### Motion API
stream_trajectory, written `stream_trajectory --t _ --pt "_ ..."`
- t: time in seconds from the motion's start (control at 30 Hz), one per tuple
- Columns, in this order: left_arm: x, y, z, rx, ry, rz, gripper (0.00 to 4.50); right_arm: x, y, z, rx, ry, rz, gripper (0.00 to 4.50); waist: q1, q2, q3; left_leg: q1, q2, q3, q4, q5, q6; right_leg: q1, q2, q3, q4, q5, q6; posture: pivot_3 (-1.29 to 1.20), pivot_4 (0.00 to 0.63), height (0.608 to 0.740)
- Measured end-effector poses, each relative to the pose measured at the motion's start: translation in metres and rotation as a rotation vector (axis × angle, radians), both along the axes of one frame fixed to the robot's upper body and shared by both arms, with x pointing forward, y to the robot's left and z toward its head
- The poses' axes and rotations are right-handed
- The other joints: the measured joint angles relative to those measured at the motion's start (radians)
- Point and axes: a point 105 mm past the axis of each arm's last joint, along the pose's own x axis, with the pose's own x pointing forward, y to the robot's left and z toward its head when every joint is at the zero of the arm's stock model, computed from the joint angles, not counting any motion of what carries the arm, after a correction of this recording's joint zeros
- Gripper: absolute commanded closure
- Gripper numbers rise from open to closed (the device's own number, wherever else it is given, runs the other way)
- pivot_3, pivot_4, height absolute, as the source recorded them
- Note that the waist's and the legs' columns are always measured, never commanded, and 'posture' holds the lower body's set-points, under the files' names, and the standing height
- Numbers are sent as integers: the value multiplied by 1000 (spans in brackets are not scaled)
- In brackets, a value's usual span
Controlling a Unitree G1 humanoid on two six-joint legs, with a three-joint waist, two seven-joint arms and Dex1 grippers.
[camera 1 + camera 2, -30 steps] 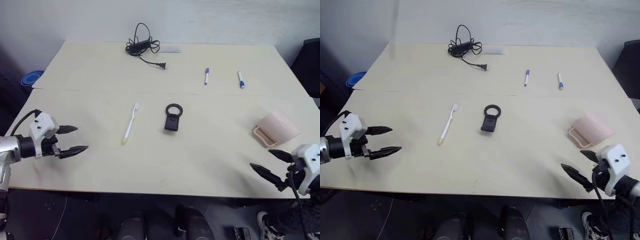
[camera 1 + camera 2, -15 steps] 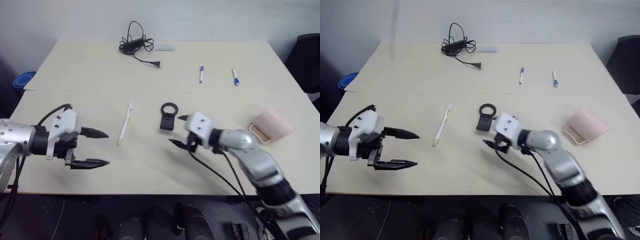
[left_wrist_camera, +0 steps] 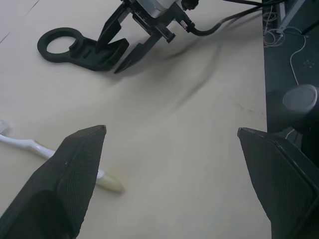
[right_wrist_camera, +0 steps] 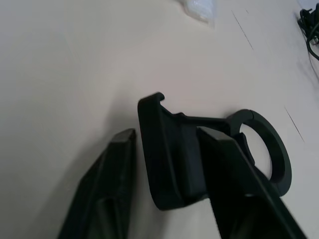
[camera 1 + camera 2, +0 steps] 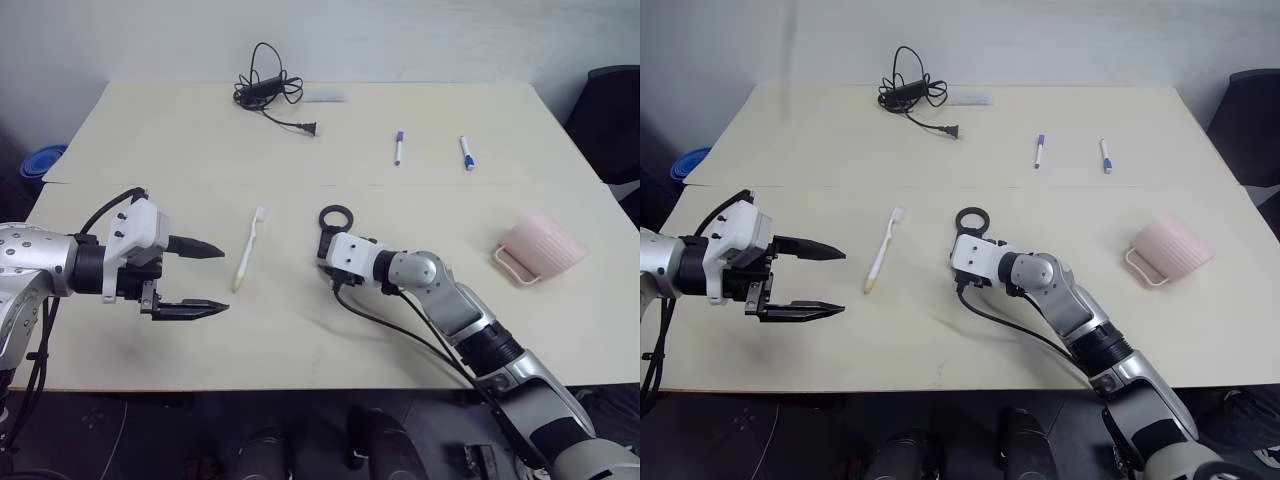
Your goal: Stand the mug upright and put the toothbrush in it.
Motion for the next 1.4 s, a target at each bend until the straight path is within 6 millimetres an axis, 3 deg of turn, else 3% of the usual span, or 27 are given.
stream_trajectory --t 0.07,0.13,0.3,0.4,0.47,0.57,0.67,0.7,0.77,0.83,0.9,1.0,1.23,1.4 --pt "1 -1 1 -3 -5 0 0 2 -1 9 15 -47 -2 3987 0 0 0 0 0 0 0 0 0 0 0 0 0 0 0 0 150 740" --pt "2 -2 4 -8 -20 -2 0 5 -2 24 31 -94 -7 4318 0 -2 -1 2 0 0 0 0 0 1 0 1 0 0 0 0 150 740" --pt "6 -12 9 -41 -44 -37 0 0 -12 23 58 -90 -33 4333 4 -4 -3 1 0 -1 0 0 0 2 0 6 0 0 0 0 150 740" --pt "10 -28 15 -97 -56 -86 0 -8 -35 29 46 -107 -91 4333 14 -4 -3 0 -1 -1 0 0 0 1 -1 6 0 0 0 0 150 740" --pt "12 -38 16 -130 -53 -115 0 -7 -70 41 22 -130 -197 4333 22 -4 -2 -1 -2 0 0 0 1 1 -1 6 -1 1 1 0 150 740" --pt "17 -58 17 -185 -46 -179 0 -13 -133 87 15 -246 -388 4333 35 -2 -1 -2 -3 -1 1 1 2 1 -1 6 -1 1 2 0 150 740" --pt "19 -88 20 -239 -39 -289 0 -52 -241 142 -72 -393 -712 4333 62 -4 -2 -9 -3 0 2 1 2 1 1 1 -6 1 3 0 150 740" --pt "20 -89 20 -245 -33 -291 0 -61 -258 145 -85 -395 -768 4333 59 -6 -3 -8 -3 0 2 0 1 1 3 -1 -7 1 3 0 150 740" --pt "22 -99 22 -265 -25 -330 0 -85 -290 134 -125 -349 -867 4333 55 -8 -5 -8 -3 0 2 0 0 1 6 -3 -8 1 3 0 150 740" --pt "23 -105 22 -270 -20 -359 0 -95 -303 109 -100 -251 -909 4333 42 -8 -4 -6 -2 2 1 0 0 2 7 -1 -6 2 3 0 150 740" --pt "24 -111 22 -263 -26 -390 0 -104 -317 76 51 -130 -977 4333 30 -9 -4 -2 -3 2 1 2 -1 2 6 3 -5 2 3 0 150 740" --pt "27 -110 21 -256 -25 -391 0 -108 -331 50 139 -49 -1041 4333 20 -6 -3 7 -2 6 0 2 0 2 5 11 -2 2 2 0 150 740" --pt "26 -109 21 -245 -28 -402 0 -114 -365 0 122 10 -1153 4333 25 -6 -3 6 -2 5 -1 2 -1 2 5 18 -2 1 1 0 150 740" --pt "27 -105 23 -241 -33 -383 0 -117 -372 -17 137 47 -1170 2803 30 -7 -3 6 -2 5 -1 2 0 3 3 18 -2 1 2 0 150 740"
